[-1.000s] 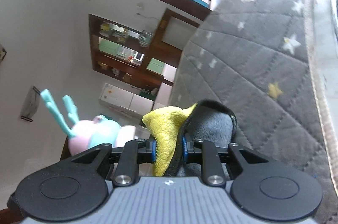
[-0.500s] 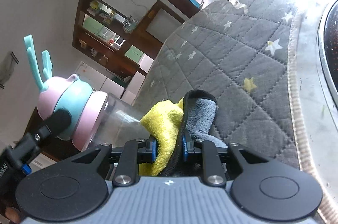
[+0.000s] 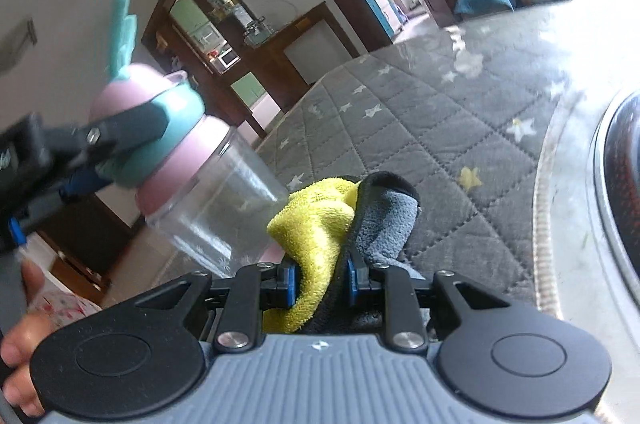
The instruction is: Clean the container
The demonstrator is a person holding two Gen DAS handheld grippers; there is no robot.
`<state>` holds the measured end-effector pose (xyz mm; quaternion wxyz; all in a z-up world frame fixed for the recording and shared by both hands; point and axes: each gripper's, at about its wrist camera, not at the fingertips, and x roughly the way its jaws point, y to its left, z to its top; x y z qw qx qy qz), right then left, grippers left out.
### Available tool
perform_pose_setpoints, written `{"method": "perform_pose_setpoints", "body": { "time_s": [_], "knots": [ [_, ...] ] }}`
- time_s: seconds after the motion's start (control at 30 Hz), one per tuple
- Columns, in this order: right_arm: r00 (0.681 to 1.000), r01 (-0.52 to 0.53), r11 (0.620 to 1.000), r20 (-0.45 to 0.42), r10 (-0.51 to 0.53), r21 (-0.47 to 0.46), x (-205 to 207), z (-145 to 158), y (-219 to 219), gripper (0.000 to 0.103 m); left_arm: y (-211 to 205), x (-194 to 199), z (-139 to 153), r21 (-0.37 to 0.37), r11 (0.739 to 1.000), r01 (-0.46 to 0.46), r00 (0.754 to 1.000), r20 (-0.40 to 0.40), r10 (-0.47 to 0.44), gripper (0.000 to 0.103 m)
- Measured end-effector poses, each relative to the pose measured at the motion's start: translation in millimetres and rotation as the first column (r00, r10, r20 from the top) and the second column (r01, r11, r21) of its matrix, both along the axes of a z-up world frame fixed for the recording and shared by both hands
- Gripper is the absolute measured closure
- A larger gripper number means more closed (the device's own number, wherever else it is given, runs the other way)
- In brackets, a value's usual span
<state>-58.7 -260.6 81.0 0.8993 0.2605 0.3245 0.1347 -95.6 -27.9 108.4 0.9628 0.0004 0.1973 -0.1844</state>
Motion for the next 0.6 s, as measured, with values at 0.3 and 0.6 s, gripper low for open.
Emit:
{"method": "perform_pose_setpoints", "body": {
  "time_s": [0.3,0.6],
  "knots": [
    [1.000,0.019,0.998,0.026,-0.017,-0.063,-28,16,5,0.058,13,4,-4,-0.042,0.999,0.012,1.000,-0.011,-0.012,0.034],
    [0.995,0.016,0.999,0.096,-0.012,-0.041,-41,22,8,0.080,18,11,-5,-0.080,0.996,0.026,0.999,-0.038,-0.030,0.034]
  ]
}}
